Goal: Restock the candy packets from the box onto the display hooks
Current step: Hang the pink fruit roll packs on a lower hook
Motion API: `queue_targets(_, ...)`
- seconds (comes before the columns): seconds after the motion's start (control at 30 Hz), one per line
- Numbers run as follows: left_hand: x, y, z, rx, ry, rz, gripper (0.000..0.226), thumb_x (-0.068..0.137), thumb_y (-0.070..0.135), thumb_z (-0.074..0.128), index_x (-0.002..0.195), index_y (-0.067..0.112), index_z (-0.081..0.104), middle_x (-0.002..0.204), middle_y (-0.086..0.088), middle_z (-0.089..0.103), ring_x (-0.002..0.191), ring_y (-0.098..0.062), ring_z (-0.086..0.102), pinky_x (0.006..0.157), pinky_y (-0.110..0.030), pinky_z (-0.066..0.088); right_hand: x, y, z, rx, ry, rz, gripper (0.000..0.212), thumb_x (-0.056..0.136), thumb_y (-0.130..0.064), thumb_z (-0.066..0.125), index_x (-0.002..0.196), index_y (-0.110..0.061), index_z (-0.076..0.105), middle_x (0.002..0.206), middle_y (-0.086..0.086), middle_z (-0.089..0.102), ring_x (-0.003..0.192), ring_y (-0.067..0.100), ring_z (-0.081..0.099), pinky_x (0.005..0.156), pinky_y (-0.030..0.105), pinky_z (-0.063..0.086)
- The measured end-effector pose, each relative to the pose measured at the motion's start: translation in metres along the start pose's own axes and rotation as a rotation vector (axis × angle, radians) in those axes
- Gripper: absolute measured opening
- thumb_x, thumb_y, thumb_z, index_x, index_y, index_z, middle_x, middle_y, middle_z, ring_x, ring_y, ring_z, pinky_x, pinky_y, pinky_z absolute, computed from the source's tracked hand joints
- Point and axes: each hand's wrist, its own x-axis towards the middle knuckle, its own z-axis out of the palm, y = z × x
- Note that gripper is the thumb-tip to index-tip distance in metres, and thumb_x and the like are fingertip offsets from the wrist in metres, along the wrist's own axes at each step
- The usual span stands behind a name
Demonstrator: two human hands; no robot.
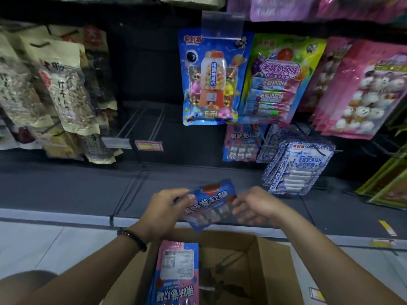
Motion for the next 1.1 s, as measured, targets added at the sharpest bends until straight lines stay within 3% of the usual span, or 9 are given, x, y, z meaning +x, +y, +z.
queue_targets(0.13,0.015,0.01,0.007,-0.198,0.118,-0.179,0.015,0.102,0.026,0.067,0.093,0.021,0.079,0.089,-0.004,0.08,0.08,-0.027,0.079,0.06,-0.05,0.065,-0.002,-0.008,-0.012,-0.136,0.104,-0.216,0.023,0.098,-0.009,0.06,0.117,-0.022,0.061,0.098,0.003,0.079,0.081,0.024,0.08,0.076,0.049,0.061)
queue_targets(0.27,0.025,0.019,0.021,-0.168,0.157,-0.158,0.018,0.099,0.027,0.071,0.083,0.023,0.077,0.08,0.001,0.079,0.075,-0.023,0.077,0.064,-0.045,0.064,-0.015,-0.018,-0.015,0.046,-0.074,-0.405,0.017,0.099,-0.019,0.072,0.115,-0.02,0.067,0.105,0.008,0.08,0.075,0.031,0.078,0.065,0.04,0.054)
queue_targets(0.37,0.029,0.03,0.034,-0.182,0.132,-0.157,0.027,0.1,0.03,0.069,0.074,0.028,0.075,0.069,-0.001,0.072,0.067,-0.018,0.072,0.06,-0.034,0.058,-0.014,-0.018,-0.011,0.041,0.07,-0.487,0.009,0.1,-0.035,0.071,0.102,-0.027,0.074,0.096,0.006,0.08,0.072,0.032,0.079,0.06,0.037,0.058)
queue_targets(0.5,0.041,0.038,0.041,-0.202,0.034,-0.164,0.033,0.1,0.043,0.066,0.09,0.013,0.075,0.089,-0.022,0.074,0.083,-0.043,0.075,0.064,-0.05,0.065,-0.01,-0.01,-0.021,0.099,0.177,-0.436,0.024,0.104,-0.04,0.065,0.094,-0.021,0.076,0.093,0.003,0.08,0.066,0.029,0.078,0.05,0.03,0.05)
queue_targets(0.63,0.067,0.055,0.048,-0.199,0.016,-0.15,0.023,0.1,0.042,0.068,0.095,0.023,0.08,0.088,-0.005,0.081,0.078,-0.029,0.079,0.068,-0.054,0.065,0.0,-0.004,-0.045,0.169,0.204,-0.412,0.03,0.106,-0.035,0.063,0.096,-0.009,0.072,0.087,0.012,0.08,0.065,0.029,0.078,0.049,0.03,0.045)
queue_targets(0.77,0.11,0.064,0.069,-0.178,0.056,-0.159,0.022,0.095,0.045,0.072,0.091,0.025,0.081,0.087,-0.019,0.077,0.076,-0.047,0.075,0.058,-0.061,0.061,0.025,-0.004,-0.077,0.241,0.252,-0.338,0.035,0.106,-0.033,0.063,0.101,0.001,0.068,0.086,0.021,0.079,0.063,0.029,0.077,0.046,0.031,0.043)
queue_targets(0.93,0.158,0.071,0.105,-0.204,0.032,-0.174,0.027,0.094,0.047,0.071,0.09,0.023,0.081,0.094,-0.024,0.076,0.082,-0.047,0.075,0.065,-0.059,0.063,0.055,0.005,-0.106,0.325,0.46,-0.328,0.032,0.104,-0.033,0.067,0.086,-0.007,0.07,0.072,0.011,0.077,0.061,0.032,0.077,0.05,0.042,0.061)
queue_targets(1.0,0.174,0.076,0.117,-0.211,0.043,-0.196,0.028,0.092,0.048,0.074,0.088,0.022,0.082,0.092,-0.023,0.076,0.072,-0.043,0.075,0.062,-0.059,0.063,0.068,0.008,-0.112,0.3,0.565,-0.319,0.032,0.102,-0.037,0.068,0.084,-0.011,0.07,0.067,0.008,0.076,0.058,0.028,0.077,0.057,0.054,0.064)
queue_targets(1.1,0.194,0.082,0.128,-0.237,0.096,-0.247,0.024,0.089,0.048,0.078,0.091,0.025,0.084,0.078,-0.01,0.076,0.057,-0.026,0.066,0.056,-0.05,0.064,0.079,0.006,-0.121,0.275,0.654,-0.342,0.034,0.101,-0.041,0.067,0.081,-0.014,0.067,0.06,0.005,0.074,0.058,0.025,0.075,0.063,0.056,0.064)
